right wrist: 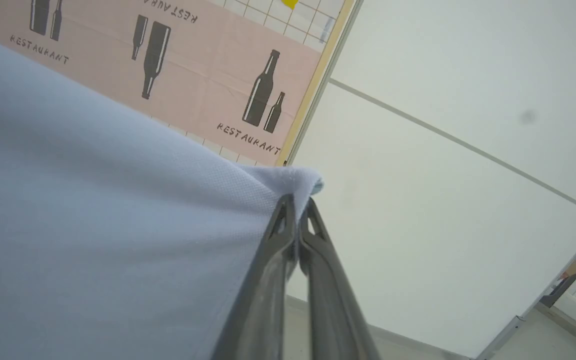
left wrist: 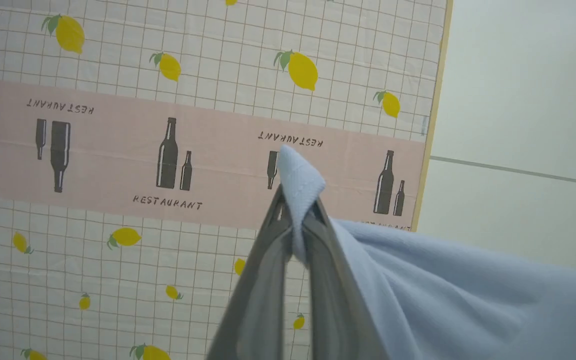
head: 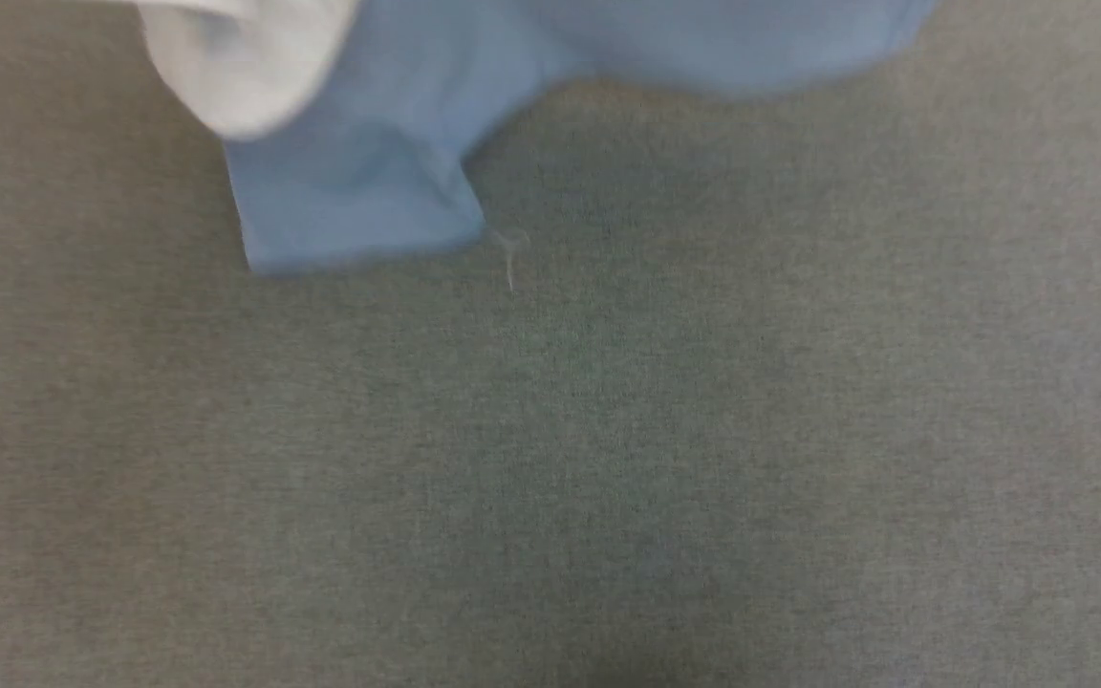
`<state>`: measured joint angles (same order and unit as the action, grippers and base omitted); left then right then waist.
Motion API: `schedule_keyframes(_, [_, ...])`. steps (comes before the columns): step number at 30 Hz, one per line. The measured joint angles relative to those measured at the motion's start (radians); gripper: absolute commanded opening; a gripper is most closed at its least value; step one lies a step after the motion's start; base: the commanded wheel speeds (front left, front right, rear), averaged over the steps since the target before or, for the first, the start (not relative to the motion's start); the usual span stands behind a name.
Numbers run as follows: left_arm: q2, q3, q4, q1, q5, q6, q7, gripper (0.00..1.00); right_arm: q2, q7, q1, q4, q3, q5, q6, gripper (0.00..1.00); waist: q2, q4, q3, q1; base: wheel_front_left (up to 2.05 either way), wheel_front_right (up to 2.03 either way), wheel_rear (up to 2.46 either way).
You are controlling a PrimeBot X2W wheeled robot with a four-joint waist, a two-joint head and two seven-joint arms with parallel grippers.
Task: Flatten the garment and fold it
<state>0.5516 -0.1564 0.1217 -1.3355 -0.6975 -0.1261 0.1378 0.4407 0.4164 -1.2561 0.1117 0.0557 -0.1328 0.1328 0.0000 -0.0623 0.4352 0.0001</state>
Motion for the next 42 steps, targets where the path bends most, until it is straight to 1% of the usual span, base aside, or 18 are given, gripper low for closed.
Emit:
schedule_keyframes(6, [-0.011, 0.029, 0.085, -0.169, 0.044, -0.001, -0.147, 0.00, -0.075, -0.157, -0.177, 0.107, -0.024, 0.122, 0.000, 0.00, 0.0000, -0.018, 0.099, 0.0001, 0.00, 0.00, 0.00])
schedule_keyframes(9, [-0.021, 0.036, 0.124, -0.189, 0.046, 0.013, -0.207, 0.00, -0.096, -0.232, -0.207, 0.145, -0.032, 0.145, 0.000, 0.00, 0.0000, -0.026, 0.129, 0.0001, 0.00, 0.00, 0.00])
schedule_keyframes(12, [-0.023, 0.021, 0.172, -0.157, 0.046, 0.039, -0.222, 0.00, -0.111, -0.274, -0.182, 0.194, -0.029, 0.148, 0.000, 0.00, 0.0000, -0.031, 0.136, 0.0002, 0.00, 0.00, 0.00])
schedule_keyframes(17, [-0.021, -0.031, 0.259, 0.042, 0.045, 0.091, -0.217, 0.00, -0.114, -0.285, -0.006, 0.264, 0.018, 0.086, 0.000, 0.00, 0.0000, -0.030, 0.109, 0.0002, 0.00, 0.00, 0.00])
schedule_keyframes(22, [-0.008, -0.104, 0.317, 0.301, 0.042, 0.155, -0.182, 0.00, -0.115, -0.272, 0.255, 0.293, 0.072, -0.027, 0.000, 0.00, 0.0000, -0.014, 0.049, 0.0001, 0.00, 0.00, 0.00])
schedule_keyframes(26, [0.001, -0.149, 0.311, 0.505, 0.009, 0.200, -0.140, 0.00, -0.114, -0.240, 0.474, 0.262, 0.099, -0.121, 0.000, 0.00, 0.0000, 0.002, -0.013, -0.0001, 0.00, 0.00, 0.00])
schedule_keyframes(30, [0.012, -0.188, 0.266, 0.691, -0.052, 0.223, -0.071, 0.00, -0.110, -0.202, 0.665, 0.197, 0.099, -0.178, 0.000, 0.00, 0.0000, 0.016, -0.071, -0.0002, 0.00, 0.00, 0.00])
schedule_keyframes(33, [0.032, -0.223, 0.208, 0.854, -0.091, 0.223, 0.003, 0.00, -0.108, -0.172, 0.809, 0.135, 0.079, -0.190, 0.000, 0.00, 0.0000, 0.027, -0.119, -0.0002, 0.00, 0.00, 0.00])
schedule_keyframes(35, [0.042, -0.238, 0.170, 0.939, -0.105, 0.212, 0.040, 0.00, -0.109, -0.162, 0.881, 0.101, 0.059, -0.189, 0.000, 0.00, 0.0000, 0.033, -0.144, -0.0002, 0.00, 0.00, 0.00])
schedule_keyframes(39, [0.050, -0.266, 0.081, 1.100, -0.144, 0.166, 0.105, 0.00, -0.128, -0.141, 1.007, 0.043, 0.008, -0.172, 0.000, 0.00, 0.0000, 0.045, -0.191, -0.0002, 0.00, 0.00, 0.00])
schedule_keyframes(42, [0.059, -0.281, 0.021, 1.196, -0.156, 0.128, 0.132, 0.00, -0.149, -0.107, 1.093, 0.001, -0.025, -0.154, 0.000, 0.00, 0.0000, 0.054, -0.219, -0.0002, 0.00, 0.00, 0.00])
